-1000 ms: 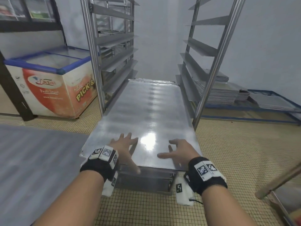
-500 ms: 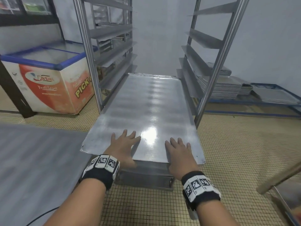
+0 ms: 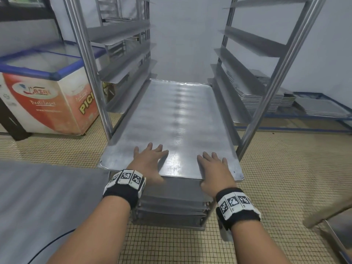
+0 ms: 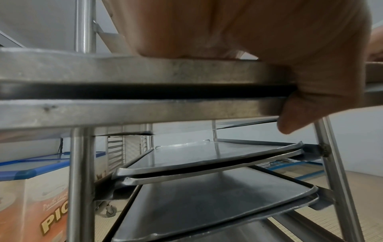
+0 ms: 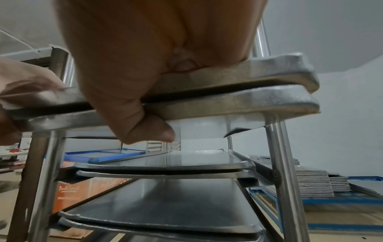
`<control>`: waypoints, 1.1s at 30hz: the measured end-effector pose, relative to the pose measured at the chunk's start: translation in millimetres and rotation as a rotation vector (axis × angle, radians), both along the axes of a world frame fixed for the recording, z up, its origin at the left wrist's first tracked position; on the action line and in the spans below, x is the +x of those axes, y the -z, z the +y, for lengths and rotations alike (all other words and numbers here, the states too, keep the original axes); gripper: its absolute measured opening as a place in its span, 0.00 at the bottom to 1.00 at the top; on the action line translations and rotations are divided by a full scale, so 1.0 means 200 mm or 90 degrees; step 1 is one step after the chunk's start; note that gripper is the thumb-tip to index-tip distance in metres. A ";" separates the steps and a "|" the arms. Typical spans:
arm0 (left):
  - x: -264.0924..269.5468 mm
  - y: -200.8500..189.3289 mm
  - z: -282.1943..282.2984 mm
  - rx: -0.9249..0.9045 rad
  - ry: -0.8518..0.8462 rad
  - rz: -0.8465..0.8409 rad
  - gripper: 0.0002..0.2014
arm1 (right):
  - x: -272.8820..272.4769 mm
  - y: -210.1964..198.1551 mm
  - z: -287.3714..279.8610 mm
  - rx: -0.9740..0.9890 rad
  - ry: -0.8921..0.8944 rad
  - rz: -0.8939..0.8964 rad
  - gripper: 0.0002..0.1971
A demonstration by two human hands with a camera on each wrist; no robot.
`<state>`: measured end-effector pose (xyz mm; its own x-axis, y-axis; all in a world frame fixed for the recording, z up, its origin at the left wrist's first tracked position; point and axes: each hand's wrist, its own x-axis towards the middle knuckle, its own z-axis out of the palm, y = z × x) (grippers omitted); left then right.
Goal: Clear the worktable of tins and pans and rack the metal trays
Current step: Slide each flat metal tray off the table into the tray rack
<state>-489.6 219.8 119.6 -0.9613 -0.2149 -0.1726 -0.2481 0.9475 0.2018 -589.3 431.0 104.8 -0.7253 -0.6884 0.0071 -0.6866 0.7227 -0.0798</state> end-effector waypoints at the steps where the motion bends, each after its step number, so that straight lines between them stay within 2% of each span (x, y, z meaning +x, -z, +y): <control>1: -0.04 -0.01 -0.02 -0.002 0.002 -0.001 0.49 | -0.04 0.00 -0.02 -0.001 0.001 -0.003 0.34; 6: -0.22 -0.04 -0.11 -0.020 0.008 -0.005 0.46 | -0.23 -0.01 -0.12 0.013 0.001 -0.005 0.32; 13: -0.44 -0.03 -0.21 -0.023 0.003 0.002 0.38 | -0.45 0.00 -0.22 0.015 0.011 -0.011 0.36; 17: -0.53 -0.03 -0.26 -0.018 0.004 -0.010 0.38 | -0.52 -0.02 -0.26 0.020 0.023 -0.021 0.39; 22: -0.61 -0.05 -0.28 -0.028 0.003 -0.019 0.42 | -0.60 -0.01 -0.29 0.025 0.018 -0.003 0.38; 26: -0.65 -0.08 -0.28 -0.022 -0.011 -0.023 0.41 | -0.66 0.00 -0.31 0.028 0.009 0.007 0.36; 31: -0.71 -0.09 -0.28 -0.031 -0.037 -0.038 0.47 | -0.73 -0.01 -0.32 0.039 -0.006 0.003 0.37; 33: -0.73 -0.08 -0.28 -0.044 -0.062 -0.035 0.46 | -0.76 0.00 -0.33 0.038 -0.015 0.015 0.37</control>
